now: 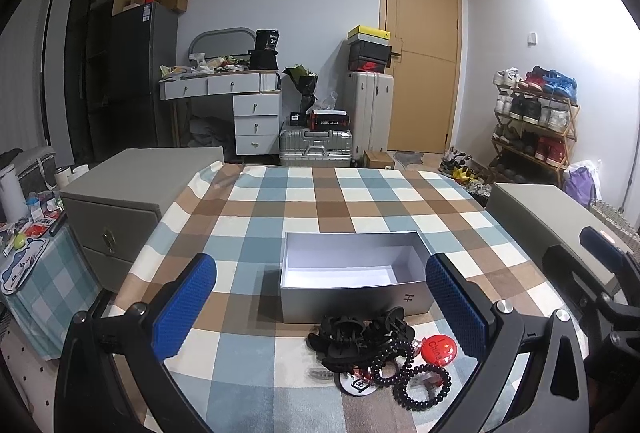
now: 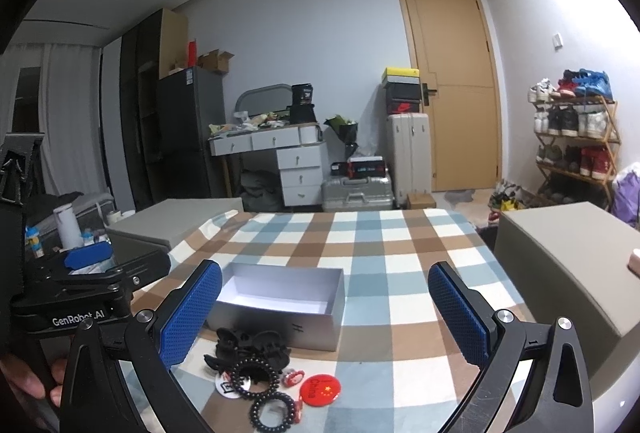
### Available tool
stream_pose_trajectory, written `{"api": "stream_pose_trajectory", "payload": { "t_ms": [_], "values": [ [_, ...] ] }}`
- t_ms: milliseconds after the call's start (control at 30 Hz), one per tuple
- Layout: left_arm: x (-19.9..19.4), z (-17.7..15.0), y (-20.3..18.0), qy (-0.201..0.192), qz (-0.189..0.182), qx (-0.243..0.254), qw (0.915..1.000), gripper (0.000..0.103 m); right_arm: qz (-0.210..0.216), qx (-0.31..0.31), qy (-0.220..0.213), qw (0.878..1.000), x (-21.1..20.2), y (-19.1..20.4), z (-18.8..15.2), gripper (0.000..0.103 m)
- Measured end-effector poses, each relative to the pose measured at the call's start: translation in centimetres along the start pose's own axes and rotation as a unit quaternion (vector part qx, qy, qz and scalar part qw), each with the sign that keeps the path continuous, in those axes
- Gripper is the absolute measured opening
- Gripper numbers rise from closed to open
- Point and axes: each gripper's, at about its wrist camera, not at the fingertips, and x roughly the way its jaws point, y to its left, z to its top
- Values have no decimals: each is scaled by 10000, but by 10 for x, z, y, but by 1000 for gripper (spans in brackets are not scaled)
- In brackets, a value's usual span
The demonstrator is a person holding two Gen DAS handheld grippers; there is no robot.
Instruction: Organize jewelry
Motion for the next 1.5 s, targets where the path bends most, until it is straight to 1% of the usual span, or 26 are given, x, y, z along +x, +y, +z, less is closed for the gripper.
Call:
{"api": "stream_pose_trajectory", "payload": {
  "t_ms": [500,633,967,1200,1333,1500],
  "values": [
    [-1,0,-2,23,8,3,10000,102,75,-64,-52,9999,-4,3,-1,103],
    [0,0,-2,36,10,8,10000,102,318,101,-1,9994,-3,-1,-2,103],
    [-4,-1,5,2,33,-86,10000,102,408,-7,-8,9992,-4,5,-6,103],
    [0,-2,7,82,16,-105,9999,102,450,12,52,9990,-2,3,-10,103],
    [4,-5,11,163,-60,-163,9997,102,446,42,74,9990,-1,0,-11,103],
    [9,-11,17,281,-163,-202,9993,102,551,55,165,9983,3,-2,-17,103]
  ]
}}
